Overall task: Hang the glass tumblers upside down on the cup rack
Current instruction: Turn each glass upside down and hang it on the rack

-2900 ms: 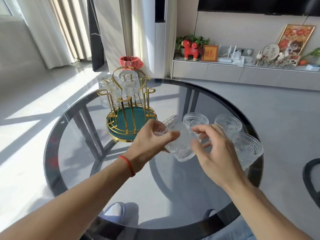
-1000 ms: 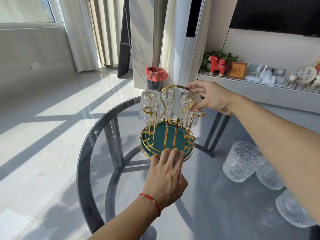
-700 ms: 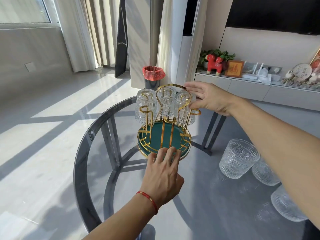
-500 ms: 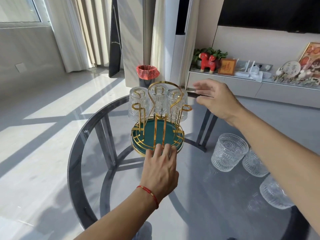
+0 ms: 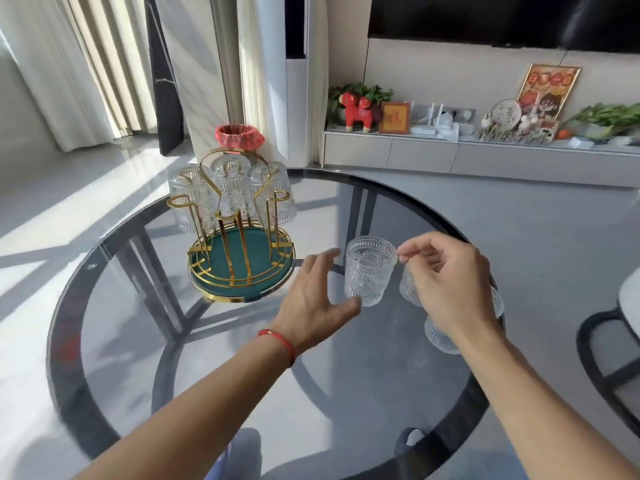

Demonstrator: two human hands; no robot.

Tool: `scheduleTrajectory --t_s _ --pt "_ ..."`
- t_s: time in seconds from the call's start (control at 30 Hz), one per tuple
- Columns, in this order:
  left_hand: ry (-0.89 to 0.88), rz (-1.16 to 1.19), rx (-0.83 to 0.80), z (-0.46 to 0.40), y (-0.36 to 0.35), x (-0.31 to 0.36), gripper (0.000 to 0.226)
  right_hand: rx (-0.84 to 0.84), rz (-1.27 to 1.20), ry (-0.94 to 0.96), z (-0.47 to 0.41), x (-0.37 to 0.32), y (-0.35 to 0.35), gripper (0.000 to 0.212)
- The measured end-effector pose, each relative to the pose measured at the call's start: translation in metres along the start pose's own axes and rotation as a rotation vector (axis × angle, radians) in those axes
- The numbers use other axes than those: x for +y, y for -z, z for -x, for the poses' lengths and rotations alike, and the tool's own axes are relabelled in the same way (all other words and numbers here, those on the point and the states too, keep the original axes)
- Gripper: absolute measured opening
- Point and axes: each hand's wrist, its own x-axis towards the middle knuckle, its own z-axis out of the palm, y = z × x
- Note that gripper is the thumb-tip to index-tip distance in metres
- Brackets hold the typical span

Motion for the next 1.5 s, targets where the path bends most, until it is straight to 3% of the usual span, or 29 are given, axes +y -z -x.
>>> scheduleTrajectory --t_s 0.17,0.33,0.47,0.53,0.63,0.73,0.8,0.87,0.97,1.1,1.2,1.3,1.4,1.5 --pt "0.084 0.087 -0.011 -0.035 -0.030 0.027 0.115 0.006 0.053 0.017 -0.001 0.006 0.000 0.028" --pt "0.082 -0.046 0.068 -0.048 -0.032 0.026 0.104 -0.072 0.028 -0.015 -0.002 0.003 -0.004 0.024" --pt "0.157 -0.036 0.107 -0.031 -0.012 0.019 0.090 -0.244 0.094 0.016 -0.003 -0.002 -0.009 0.019" --pt "0.263 0.106 0.103 -0.016 0.002 0.014 0.083 -0.335 0.098 0.033 0.000 -0.006 -0.013 0.020" --pt "0.447 0.523 0.134 0.006 0.029 0.001 0.076 -0.482 0.081 0.015 0.008 -0.016 -0.029 0.031" --pt "0.489 0.892 0.120 0.020 0.046 -0.006 0.053 -0.620 0.005 -0.051 0.015 -0.020 -0.043 0.048" --pt "0.492 1.004 0.145 0.028 0.057 -0.012 0.041 -0.696 -0.087 -0.125 0.019 -0.026 -0.054 0.048" --pt "0.464 1.084 0.148 0.033 0.063 -0.017 0.042 -0.752 -0.237 -0.262 0.020 -0.033 -0.063 0.043" --pt "0.402 1.148 0.130 0.035 0.070 -0.019 0.040 -0.791 -0.636 -0.534 0.018 -0.038 -0.073 0.043" --pt "0.439 0.879 0.245 0.030 0.083 -0.027 0.032 -0.637 -0.686 -0.497 0.011 -0.038 -0.082 0.042" --pt "0.294 0.384 0.238 0.035 0.095 -0.042 0.034 -0.507 -0.577 -0.443 0.004 -0.035 -0.080 0.062" --pt "0.156 -0.236 0.137 0.038 0.099 -0.059 0.031 -0.448 -0.650 -0.428 -0.002 -0.032 -0.076 0.057" --pt "0.135 -0.455 0.014 0.038 0.092 -0.064 0.045 -0.415 -0.737 -0.327 -0.006 -0.045 -0.072 0.059" --pt "0.142 -0.661 -0.124 0.041 0.081 -0.067 0.069 -0.311 -0.630 -0.160 -0.013 -0.082 -0.074 0.059"
